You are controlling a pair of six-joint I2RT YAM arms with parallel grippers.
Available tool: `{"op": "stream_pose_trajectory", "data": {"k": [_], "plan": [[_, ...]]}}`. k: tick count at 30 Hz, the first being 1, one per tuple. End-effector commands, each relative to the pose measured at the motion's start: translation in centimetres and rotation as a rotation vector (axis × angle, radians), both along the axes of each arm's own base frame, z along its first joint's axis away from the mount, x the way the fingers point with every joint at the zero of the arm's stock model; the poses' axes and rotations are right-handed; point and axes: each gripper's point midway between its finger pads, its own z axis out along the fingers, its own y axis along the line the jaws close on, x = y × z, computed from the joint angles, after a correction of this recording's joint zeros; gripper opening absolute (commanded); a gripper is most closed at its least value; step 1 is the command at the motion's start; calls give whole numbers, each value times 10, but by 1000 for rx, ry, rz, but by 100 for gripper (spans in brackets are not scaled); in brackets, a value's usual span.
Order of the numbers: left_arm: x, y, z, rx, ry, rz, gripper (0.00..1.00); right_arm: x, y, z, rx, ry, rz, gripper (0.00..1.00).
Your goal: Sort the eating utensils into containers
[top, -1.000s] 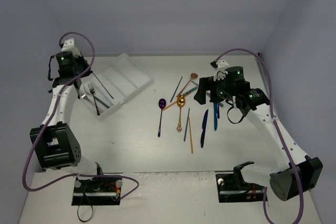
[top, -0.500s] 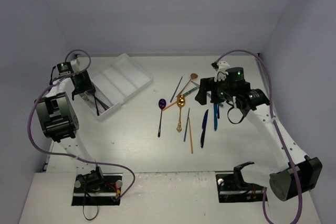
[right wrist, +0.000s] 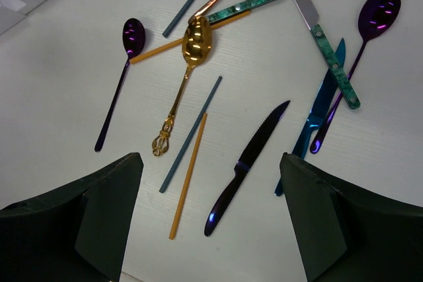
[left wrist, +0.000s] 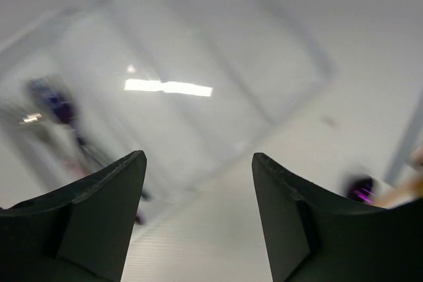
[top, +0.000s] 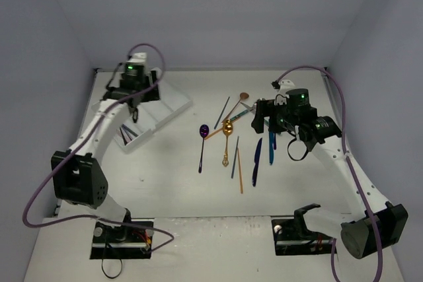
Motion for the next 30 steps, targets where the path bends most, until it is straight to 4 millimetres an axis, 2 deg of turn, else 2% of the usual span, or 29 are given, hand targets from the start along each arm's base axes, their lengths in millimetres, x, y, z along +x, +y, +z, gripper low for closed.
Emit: {"op": "stream_pose_trajectory", "data": {"k": [1,2,4,5,14,18,30], "plan": [[-38,-70,-8,31,41,22,58,0,-11,13,11,-56,-72,83],[-49,-102,-17,36,56,-23,57,-3,-11,15,16,-61,-70,83],[-58,-131,-33,38,87,-45,56,-7,-11,15,24,-65,-68,83],[-64,-154,-39,41,99,-76,55,-8,-12,16,27,-68,-69,83],[-70,-219,-102,80,224,-145,48,-23,-14,15,47,-75,-70,83],[-73,-222,-122,92,272,-125,44,-26,-16,17,49,-76,-72,83],[-85,-220,-157,122,382,-125,30,-30,-20,17,34,-77,-81,83]]}}
